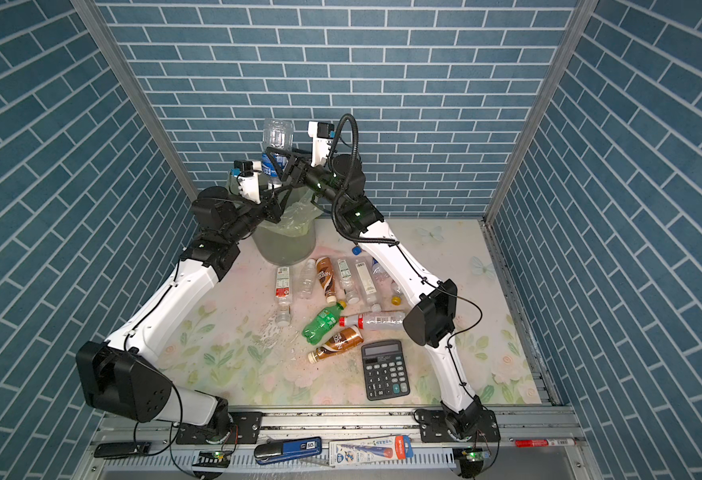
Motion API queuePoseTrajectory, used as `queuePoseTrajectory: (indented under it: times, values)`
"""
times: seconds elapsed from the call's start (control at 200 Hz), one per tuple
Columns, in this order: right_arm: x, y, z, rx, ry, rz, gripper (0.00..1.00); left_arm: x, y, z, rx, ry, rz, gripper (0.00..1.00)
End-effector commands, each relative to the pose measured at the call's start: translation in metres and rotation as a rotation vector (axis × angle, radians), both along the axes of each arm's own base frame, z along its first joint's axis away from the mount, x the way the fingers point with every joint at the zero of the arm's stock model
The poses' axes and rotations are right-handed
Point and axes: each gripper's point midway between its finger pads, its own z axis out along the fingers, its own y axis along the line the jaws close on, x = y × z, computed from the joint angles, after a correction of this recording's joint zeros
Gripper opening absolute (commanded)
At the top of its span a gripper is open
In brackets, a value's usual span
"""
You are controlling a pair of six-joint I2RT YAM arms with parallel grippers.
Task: Throw the plastic bottles in the bin
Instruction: 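Close the left gripper on the bottle and open the right gripper, then release the bottle over the bin with the left gripper while the right arm withdraws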
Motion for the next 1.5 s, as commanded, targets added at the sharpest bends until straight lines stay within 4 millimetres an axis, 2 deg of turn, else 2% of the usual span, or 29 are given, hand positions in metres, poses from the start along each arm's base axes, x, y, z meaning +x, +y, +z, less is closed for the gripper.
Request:
queuePoseTrajectory:
  times: [0.0,0.18,0.245,0.355,0.535,0.645,0.715,0.78,0.82,0.915,0.95,1.005,1.075,1.17,1.495]
  values:
    - [-0.024,-0.021,0.042,0.043,-0.089,-0.012,0.81,-0.003,0.014,0.018,0.005,-0.029,0.053,0.12]
    - [-0.024,-0.030,0.047,0.023,-0.109,-0.040,0.90,-0.004,0.020,0.019,0.043,-0.031,0.082,0.12]
    - [-0.024,-0.037,0.049,0.004,-0.117,-0.069,0.95,-0.008,0.029,0.028,0.077,-0.061,0.126,0.11]
    - [-0.022,-0.054,0.048,-0.022,-0.131,-0.120,0.99,-0.021,0.046,0.062,0.147,-0.149,0.211,0.11]
    - [-0.023,-0.074,0.043,-0.062,-0.160,-0.195,0.99,-0.056,0.076,0.140,0.169,-0.348,0.363,0.09]
    - [-0.019,-0.087,0.039,-0.057,-0.157,-0.226,0.99,-0.067,0.085,0.165,0.157,-0.407,0.408,0.10]
    - [-0.015,-0.093,0.036,-0.048,-0.143,-0.235,0.99,-0.058,0.085,0.162,0.163,-0.392,0.410,0.10]
    - [-0.010,-0.096,0.032,-0.044,-0.126,-0.236,0.99,-0.039,0.082,0.145,0.166,-0.330,0.401,0.10]
    - [-0.007,-0.097,0.030,-0.044,-0.118,-0.238,0.99,-0.021,0.082,0.125,0.159,-0.268,0.388,0.10]
    - [-0.005,-0.096,0.025,-0.050,-0.105,-0.232,0.99,0.029,0.087,0.061,0.141,-0.020,0.363,0.13]
    - [-0.005,-0.096,0.024,-0.052,-0.102,-0.230,0.99,0.039,0.090,0.043,0.146,0.058,0.369,0.20]
    - [-0.005,-0.097,0.022,-0.057,-0.099,-0.230,0.99,0.045,0.093,0.027,0.150,0.115,0.374,0.47]
    - [-0.006,-0.098,0.021,-0.061,-0.100,-0.231,0.99,0.042,0.092,0.027,0.127,0.097,0.367,0.72]
    - [-0.006,-0.097,0.019,-0.063,-0.098,-0.229,0.99,0.031,0.086,0.045,0.094,0.045,0.326,0.98]
    - [-0.004,-0.094,0.014,-0.051,-0.070,-0.214,0.99,0.007,0.079,0.075,0.056,-0.013,0.274,0.99]
